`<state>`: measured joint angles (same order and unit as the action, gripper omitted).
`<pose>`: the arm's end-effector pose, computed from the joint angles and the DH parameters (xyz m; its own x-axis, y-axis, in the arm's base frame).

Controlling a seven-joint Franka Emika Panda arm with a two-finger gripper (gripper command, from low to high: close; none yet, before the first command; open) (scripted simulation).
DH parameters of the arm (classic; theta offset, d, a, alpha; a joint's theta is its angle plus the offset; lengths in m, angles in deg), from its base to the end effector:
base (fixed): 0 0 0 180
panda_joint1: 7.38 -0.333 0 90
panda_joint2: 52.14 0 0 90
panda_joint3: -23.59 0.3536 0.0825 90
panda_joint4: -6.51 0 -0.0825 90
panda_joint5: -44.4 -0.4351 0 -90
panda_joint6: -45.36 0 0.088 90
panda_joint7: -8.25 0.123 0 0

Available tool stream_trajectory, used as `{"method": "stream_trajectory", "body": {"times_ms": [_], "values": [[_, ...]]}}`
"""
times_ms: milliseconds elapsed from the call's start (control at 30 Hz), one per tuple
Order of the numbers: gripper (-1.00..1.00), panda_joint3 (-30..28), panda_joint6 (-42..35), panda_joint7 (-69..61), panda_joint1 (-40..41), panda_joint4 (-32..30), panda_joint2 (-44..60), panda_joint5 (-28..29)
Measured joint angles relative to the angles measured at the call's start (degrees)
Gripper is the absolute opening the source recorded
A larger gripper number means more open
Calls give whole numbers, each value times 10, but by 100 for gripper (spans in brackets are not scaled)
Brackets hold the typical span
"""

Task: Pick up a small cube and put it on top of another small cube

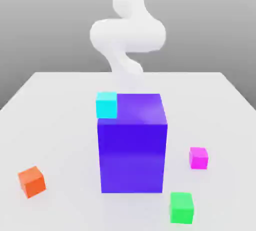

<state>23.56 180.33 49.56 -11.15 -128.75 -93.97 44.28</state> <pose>0.4115 0.0269 0.6741 0.6042 -0.6233 0.4965 -0.4441 -0.7807 -0.4396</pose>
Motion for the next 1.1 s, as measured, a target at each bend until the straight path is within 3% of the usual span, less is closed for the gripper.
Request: {"method": "stream_trajectory", "body": {"times_ms": [367,600,700,867,900,1100], "values": [[0,18,165,-249,-178,-175,215,-18],[0,67,290,-416,-277,-298,384,-11],[0,66,343,-413,-284,-304,452,23],[0,14,427,-388,-328,-287,556,61],[-100,7,438,-387,-335,-284,569,62],[-100,5,442,-387,-337,-283,575,61]]}}
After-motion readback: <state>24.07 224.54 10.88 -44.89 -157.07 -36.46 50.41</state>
